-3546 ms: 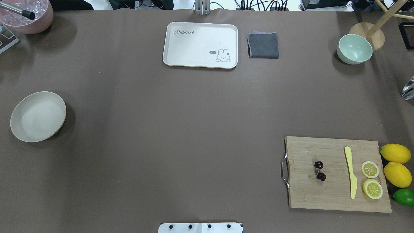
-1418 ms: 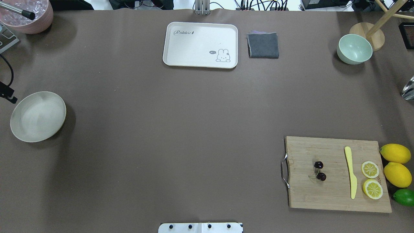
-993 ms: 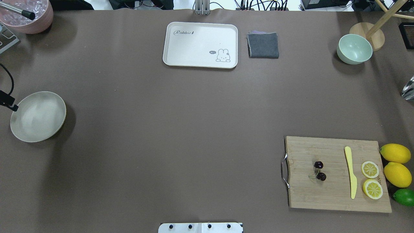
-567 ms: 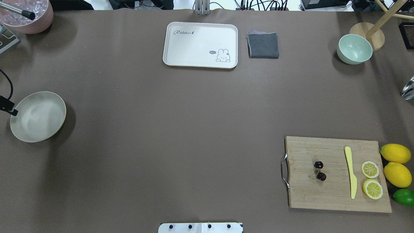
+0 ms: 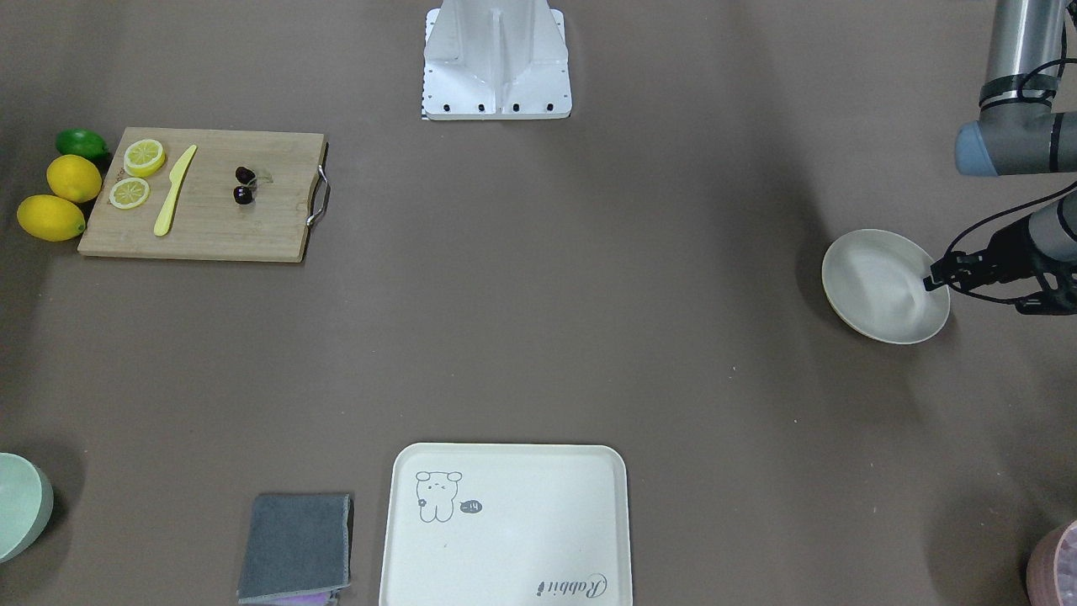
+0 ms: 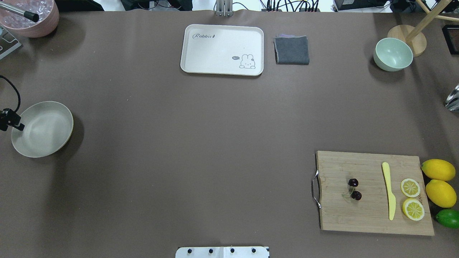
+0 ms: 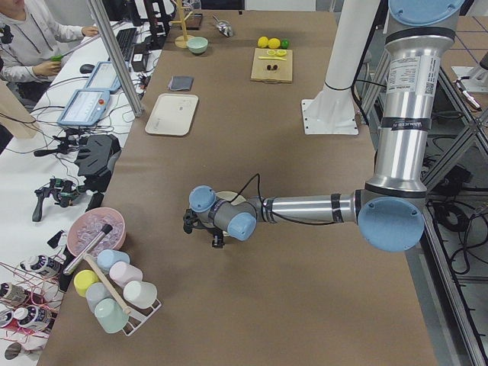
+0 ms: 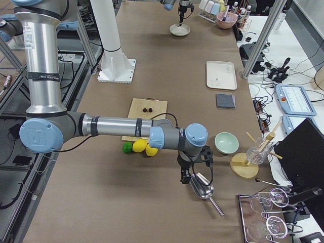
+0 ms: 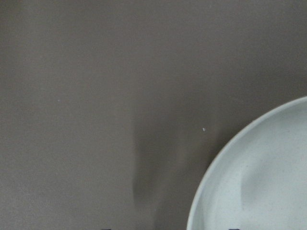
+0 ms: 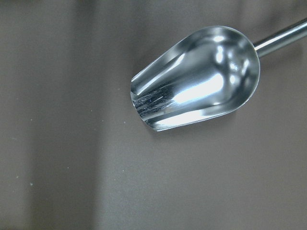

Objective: Place red cherry on plate
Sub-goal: 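Move the left gripper down to the rim of the white bowl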

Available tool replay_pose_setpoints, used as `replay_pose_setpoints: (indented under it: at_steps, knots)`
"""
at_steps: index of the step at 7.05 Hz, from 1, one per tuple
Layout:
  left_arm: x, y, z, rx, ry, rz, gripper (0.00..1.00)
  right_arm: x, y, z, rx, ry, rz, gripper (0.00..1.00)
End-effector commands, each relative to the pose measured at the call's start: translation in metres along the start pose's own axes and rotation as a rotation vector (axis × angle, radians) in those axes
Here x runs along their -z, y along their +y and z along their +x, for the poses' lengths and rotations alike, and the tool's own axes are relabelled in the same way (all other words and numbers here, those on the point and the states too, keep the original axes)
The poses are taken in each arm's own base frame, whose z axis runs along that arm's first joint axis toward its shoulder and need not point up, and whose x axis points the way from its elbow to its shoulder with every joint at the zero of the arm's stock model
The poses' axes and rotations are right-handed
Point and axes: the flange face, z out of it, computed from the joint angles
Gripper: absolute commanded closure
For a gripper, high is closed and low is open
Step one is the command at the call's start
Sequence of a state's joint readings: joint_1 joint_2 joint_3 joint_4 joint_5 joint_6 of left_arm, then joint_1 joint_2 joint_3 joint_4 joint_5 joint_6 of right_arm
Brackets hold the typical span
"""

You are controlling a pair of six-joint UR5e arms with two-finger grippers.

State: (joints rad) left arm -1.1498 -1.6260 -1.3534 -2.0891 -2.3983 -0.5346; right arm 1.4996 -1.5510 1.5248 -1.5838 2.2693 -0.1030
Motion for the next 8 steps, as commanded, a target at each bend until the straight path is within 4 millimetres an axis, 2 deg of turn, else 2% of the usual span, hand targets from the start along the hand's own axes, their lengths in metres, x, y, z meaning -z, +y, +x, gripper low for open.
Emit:
replay_pose_setpoints:
  at_steps: [1,2,5,6,8]
  knots:
    - [-0.002,0.000,0.002,-0.007,0.002,0.001,0.93,-0.001,0.000,-0.001,0.001,-0.001,-0.002,0.00]
    - [-0.002,0.001,0.004,-0.005,0.004,-0.002,1.00,-0.001,0.000,-0.002,0.002,-0.001,-0.003,0.00]
    - [0.002,-0.001,0.023,0.034,0.102,-0.062,1.00,-0.001,-0.003,-0.004,0.008,0.000,-0.004,0.00]
    - [0.013,-0.010,0.037,0.062,0.173,-0.104,1.00,-0.001,-0.003,-0.004,0.009,0.001,-0.003,0.00]
    - [0.068,-0.041,0.055,0.139,0.237,-0.099,1.00,0.001,-0.007,-0.006,0.008,0.001,-0.001,0.00]
